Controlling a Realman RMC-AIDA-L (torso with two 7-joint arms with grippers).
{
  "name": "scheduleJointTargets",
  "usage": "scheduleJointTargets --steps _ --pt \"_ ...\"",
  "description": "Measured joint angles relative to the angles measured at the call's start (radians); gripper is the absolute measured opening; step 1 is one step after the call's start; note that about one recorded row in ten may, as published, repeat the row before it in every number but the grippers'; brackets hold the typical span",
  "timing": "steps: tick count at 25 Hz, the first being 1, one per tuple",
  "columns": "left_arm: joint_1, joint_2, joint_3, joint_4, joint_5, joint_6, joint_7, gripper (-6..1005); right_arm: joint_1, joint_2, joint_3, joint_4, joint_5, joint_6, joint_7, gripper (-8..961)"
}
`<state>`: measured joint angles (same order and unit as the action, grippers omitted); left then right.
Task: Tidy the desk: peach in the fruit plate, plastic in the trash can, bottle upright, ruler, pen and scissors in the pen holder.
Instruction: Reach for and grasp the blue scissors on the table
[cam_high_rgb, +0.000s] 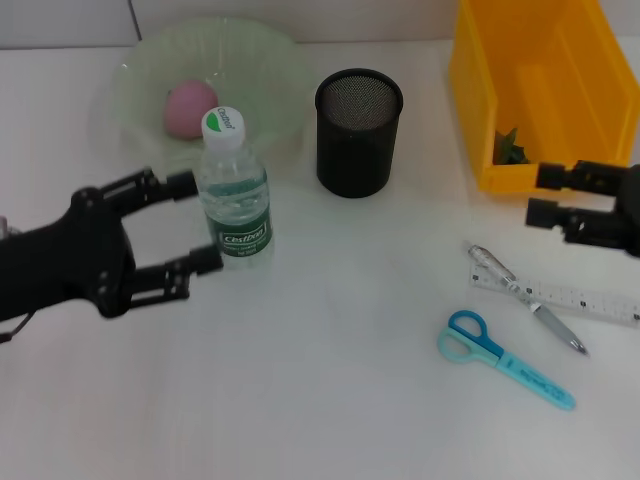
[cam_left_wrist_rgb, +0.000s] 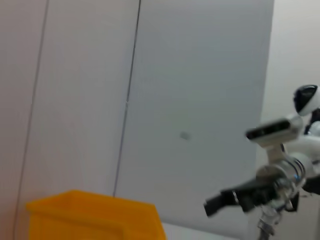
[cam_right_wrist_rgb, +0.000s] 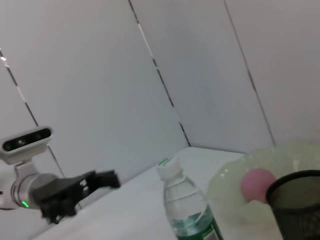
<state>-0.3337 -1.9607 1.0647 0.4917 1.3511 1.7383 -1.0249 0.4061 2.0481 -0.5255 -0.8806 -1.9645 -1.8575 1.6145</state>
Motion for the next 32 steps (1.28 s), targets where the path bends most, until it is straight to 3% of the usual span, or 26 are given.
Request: scheduleJointTargets --steps 1,3,4,5,6,7,9,10,11,12,14,15,16,17,19,32 --pt "0.004 0.026 -0.002 0.006 0.085 0.03 -0.037 832 0.0 -0.002 -0.003 -0.056 -0.004 -0.008 0.049 698" --pt "0.006 0.029 -0.002 0.009 0.109 0.034 -0.046 832 0.0 -0.002 -0.014 -0.134 -0.016 -0.017 0.113 698" --pt "0.006 0.029 -0.002 0.009 0.109 0.034 -0.046 832 0.005 0.0 -0.051 -0.301 -0.061 -0.031 0.246 698" --pt "0.009 0.031 -0.003 0.013 0.134 0.037 -0.056 832 0.005 0.0 -0.051 -0.301 -0.061 -0.031 0.246 698" --pt "0.009 0.031 -0.003 0.013 0.134 0.037 -0.056 832 0.011 0.009 -0.111 -0.476 -0.123 -0.039 0.381 698" --pt "0.01 0.026 -0.005 0.015 0.177 0.031 -0.062 832 0.011 0.009 -0.111 -0.476 -0.123 -0.039 0.381 698" --pt "0.009 0.022 -0.008 0.015 0.19 0.024 -0.063 832 0.027 0.027 -0.233 -0.723 -0.247 -0.062 0.566 697" --pt "0.006 0.017 -0.012 0.014 0.199 0.016 -0.063 832 0.027 0.027 -0.233 -0.723 -0.247 -0.062 0.566 697" --pt "0.002 0.013 -0.013 0.014 0.204 0.009 -0.07 832 0.056 0.033 -0.334 -0.831 -0.35 -0.094 0.676 697" --pt "0.002 0.013 -0.013 0.014 0.204 0.009 -0.07 832 0.056 0.033 -0.334 -0.831 -0.35 -0.094 0.676 697" --pt "-0.001 0.013 -0.01 0.015 0.204 0.009 -0.077 832 0.107 0.033 -0.494 -0.865 -0.498 -0.138 0.786 697" --pt "-0.006 0.013 -0.007 0.016 0.209 0.009 -0.087 832 0.107 0.033 -0.494 -0.865 -0.498 -0.138 0.786 697" --pt "-0.016 0.013 -0.011 0.019 0.242 0.007 -0.103 832 0.124 0.034 -0.591 -0.845 -0.593 -0.133 0.834 697" --pt "-0.018 0.011 -0.014 0.019 0.254 0.005 -0.107 832 0.124 0.034 -0.591 -0.845 -0.593 -0.133 0.834 697" --pt "-0.018 0.011 -0.014 0.019 0.254 0.005 -0.107 832 0.131 0.035 -0.717 -0.788 -0.679 -0.084 0.865 697" --pt "-0.028 -0.004 -0.023 0.023 0.283 -0.046 -0.115 832 0.097 0.045 -0.95 -0.659 -0.684 0.057 0.889 696"
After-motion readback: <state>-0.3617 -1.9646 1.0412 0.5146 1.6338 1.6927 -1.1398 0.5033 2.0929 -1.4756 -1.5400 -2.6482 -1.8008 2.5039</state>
